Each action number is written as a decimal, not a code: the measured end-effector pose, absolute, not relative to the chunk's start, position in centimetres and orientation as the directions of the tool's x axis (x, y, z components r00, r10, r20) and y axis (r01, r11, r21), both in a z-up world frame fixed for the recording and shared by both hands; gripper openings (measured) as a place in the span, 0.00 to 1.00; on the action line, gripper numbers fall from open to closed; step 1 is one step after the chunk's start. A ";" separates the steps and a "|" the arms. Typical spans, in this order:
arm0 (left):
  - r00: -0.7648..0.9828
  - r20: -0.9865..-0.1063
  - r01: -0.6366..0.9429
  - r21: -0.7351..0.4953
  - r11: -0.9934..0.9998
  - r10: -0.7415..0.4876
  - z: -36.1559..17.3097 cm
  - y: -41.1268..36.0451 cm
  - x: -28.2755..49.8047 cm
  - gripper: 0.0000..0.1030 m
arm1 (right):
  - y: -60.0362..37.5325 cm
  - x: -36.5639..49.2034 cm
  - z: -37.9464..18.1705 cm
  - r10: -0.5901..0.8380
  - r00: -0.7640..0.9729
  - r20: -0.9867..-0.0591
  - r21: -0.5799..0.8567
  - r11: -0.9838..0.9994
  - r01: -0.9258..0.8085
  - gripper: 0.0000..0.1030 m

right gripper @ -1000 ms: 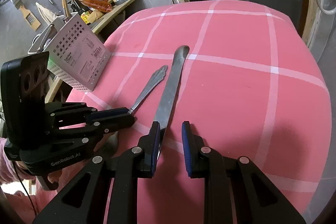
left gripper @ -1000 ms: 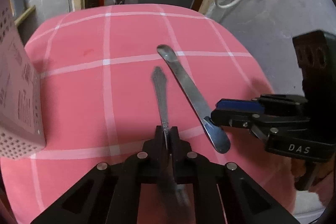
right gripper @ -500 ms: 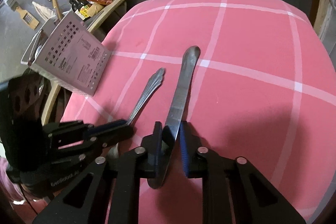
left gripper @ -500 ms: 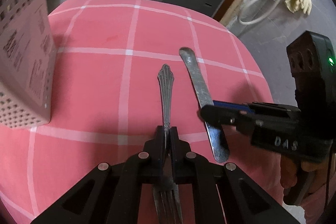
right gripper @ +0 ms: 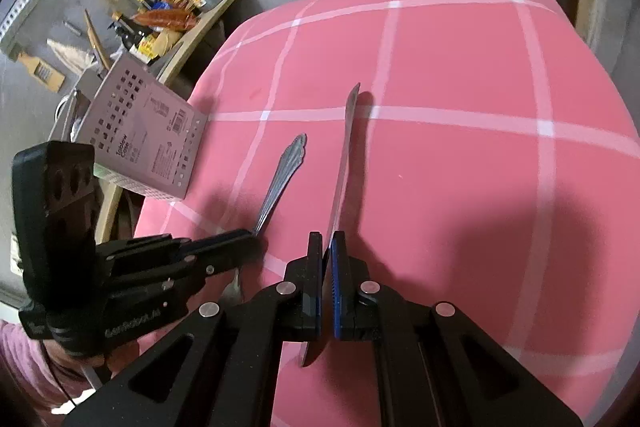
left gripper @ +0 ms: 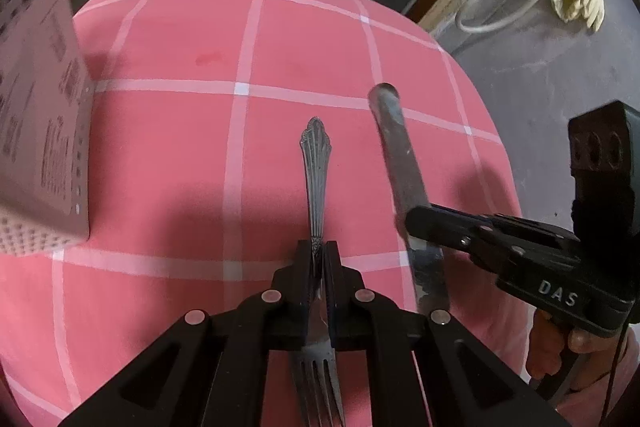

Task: Organize utensils
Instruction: 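Lift the fork with the left tool while the right tool lifts the butter knife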

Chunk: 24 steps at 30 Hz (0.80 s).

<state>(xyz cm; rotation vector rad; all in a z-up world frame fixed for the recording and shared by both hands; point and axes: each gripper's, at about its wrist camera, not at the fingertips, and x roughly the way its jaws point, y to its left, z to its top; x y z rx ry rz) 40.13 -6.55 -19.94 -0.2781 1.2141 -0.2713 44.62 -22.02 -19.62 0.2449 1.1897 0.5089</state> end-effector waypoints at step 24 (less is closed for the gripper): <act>0.347 -0.887 0.147 -0.269 0.952 -0.304 -16.8 -8.4 39.5 0.05 | -23.8 41.6 -19.0 0.554 0.393 -0.734 0.553 0.824 -0.128 0.01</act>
